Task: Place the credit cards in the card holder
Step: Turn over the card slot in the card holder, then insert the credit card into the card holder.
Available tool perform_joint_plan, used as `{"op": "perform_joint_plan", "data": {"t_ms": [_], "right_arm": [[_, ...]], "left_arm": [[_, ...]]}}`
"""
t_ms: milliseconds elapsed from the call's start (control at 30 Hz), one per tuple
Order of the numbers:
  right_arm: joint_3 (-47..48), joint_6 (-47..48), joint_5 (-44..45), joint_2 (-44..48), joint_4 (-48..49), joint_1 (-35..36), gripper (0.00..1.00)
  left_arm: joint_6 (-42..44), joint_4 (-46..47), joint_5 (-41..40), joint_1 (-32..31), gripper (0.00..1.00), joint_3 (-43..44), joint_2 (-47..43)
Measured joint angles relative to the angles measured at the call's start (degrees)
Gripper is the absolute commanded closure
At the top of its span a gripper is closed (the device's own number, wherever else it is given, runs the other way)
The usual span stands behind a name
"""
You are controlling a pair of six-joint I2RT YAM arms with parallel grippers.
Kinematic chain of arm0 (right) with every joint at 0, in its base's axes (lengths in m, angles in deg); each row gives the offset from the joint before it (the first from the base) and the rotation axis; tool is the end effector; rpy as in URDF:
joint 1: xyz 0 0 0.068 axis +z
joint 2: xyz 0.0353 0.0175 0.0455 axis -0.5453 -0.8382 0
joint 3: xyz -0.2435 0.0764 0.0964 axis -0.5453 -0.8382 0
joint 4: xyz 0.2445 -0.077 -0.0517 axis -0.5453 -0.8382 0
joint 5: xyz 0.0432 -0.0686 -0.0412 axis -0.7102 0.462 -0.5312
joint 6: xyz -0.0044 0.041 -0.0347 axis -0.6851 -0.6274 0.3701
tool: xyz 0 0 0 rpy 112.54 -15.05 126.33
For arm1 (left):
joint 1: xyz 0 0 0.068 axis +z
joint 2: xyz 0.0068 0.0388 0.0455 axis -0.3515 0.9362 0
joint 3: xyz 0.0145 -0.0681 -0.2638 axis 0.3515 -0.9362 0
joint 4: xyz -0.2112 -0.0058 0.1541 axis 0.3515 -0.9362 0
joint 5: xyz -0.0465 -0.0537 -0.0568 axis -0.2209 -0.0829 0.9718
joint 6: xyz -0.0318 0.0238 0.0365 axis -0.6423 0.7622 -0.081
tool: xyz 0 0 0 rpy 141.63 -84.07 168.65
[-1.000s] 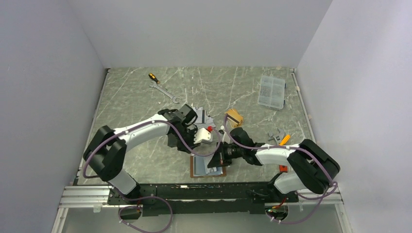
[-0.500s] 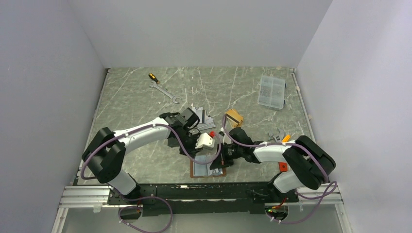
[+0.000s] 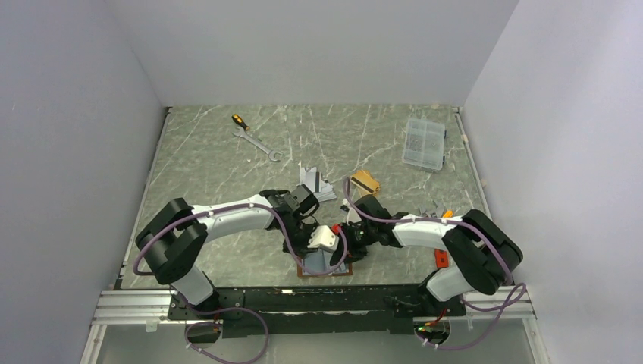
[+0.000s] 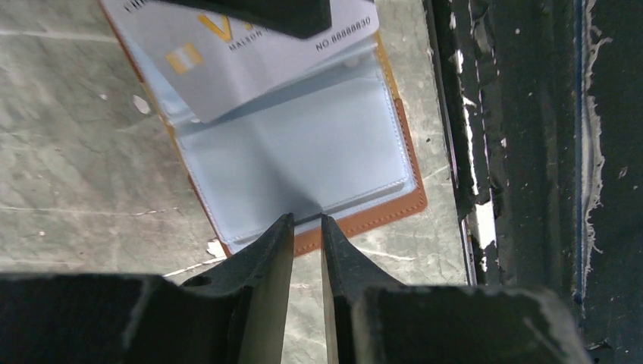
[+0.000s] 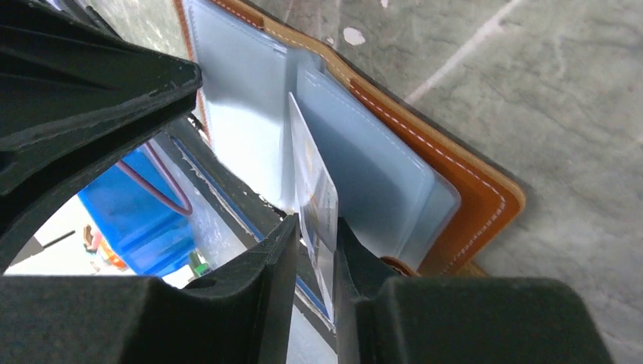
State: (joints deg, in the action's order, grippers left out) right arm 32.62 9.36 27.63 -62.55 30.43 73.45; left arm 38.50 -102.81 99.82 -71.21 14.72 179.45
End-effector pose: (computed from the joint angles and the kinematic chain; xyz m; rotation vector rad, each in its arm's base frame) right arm 0.1658 0.1689 0.1215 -0.2415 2.8605 1.2584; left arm 0.1703 -0.2356 0.1805 2.1728 1.7402 -0.7525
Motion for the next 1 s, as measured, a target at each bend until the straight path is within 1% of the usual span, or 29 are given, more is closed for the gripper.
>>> {"op": "perform_joint_plan", "data": {"t_ms": [233, 267, 433, 467, 833, 1000], "right_arm": [[0.1, 0.2, 2.0, 3.7, -3.9, -0.9, 0.78], [0.1, 0.2, 2.0, 4.2, -4.1, -1.0, 0.80], [0.1, 0.0, 2.0, 5.4, -4.2, -1.2, 0.99], [0.1, -0.2, 2.0, 5.5, -4.1, -1.2, 1.00], [-1.0, -2.1, 1.4, 4.4, -0.9, -1.2, 1.00], [-2.0, -3.0, 0.5, 3.6, 2.4, -1.5, 1.00]], "left_arm": [[1.2, 0.8, -2.9, -0.6, 0.74, -2.7, 0.1], [1.3, 0.9, -3.1, -0.6, 0.74, -2.9, 0.1], [1.4, 1.8, -4.0, -0.8, 0.75, -3.1, 0.1], [1.5, 1.9, -4.2, -0.8, 0.75, -3.2, 0.1], [2.4, 2.9, -5.4, -1.3, 0.75, -3.9, 0.1], [2.5, 3.6, -6.1, -1.6, 0.76, -4.5, -0.3]]}}
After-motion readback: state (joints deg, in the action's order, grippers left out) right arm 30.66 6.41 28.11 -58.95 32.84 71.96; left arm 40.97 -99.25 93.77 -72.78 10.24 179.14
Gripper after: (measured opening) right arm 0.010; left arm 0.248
